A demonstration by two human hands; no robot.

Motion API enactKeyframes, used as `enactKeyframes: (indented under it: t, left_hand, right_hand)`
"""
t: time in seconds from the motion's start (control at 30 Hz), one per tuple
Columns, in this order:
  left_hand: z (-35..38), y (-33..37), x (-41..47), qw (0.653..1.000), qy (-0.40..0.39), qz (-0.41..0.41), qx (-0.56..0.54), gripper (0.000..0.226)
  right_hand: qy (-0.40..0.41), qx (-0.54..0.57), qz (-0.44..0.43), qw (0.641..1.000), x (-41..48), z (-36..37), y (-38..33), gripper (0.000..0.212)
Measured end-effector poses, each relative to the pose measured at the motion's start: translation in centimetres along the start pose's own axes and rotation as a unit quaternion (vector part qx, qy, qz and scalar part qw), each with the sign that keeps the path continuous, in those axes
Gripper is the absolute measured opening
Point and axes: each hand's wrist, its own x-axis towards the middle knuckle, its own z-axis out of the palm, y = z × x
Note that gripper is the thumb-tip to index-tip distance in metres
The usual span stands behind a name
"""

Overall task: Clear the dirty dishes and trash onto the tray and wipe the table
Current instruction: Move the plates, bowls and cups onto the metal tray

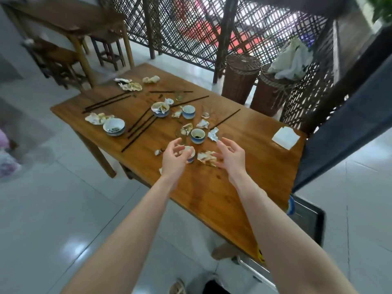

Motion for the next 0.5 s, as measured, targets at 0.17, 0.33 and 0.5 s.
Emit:
enactKeyframes:
  t: [0.17, 0.33, 0.5]
  left_hand:
    - [-3.7, 0.8, 3.6, 0.999, 0.024, 0.013, 0.016, 0.043]
    - [-7.4, 0.6, 9.6, 0.999, 0.037, 0.003, 0.016, 0.046]
    - [-9.8, 0.4, 16.2, 0.999, 0.051, -0.013, 0.006, 0.046]
  right_hand:
    - [-0.014, 0.02, 0.009, 1.0, 2.1, 5.1, -0.6, 0.037]
    - [-0.03, 0.025, 0.027, 0.999, 6.1, 11.1, -0.8, 0.032]
    - [-0.03, 0.024, 0.034, 0.999, 10.8, 16.2, -0.4, 0.034]
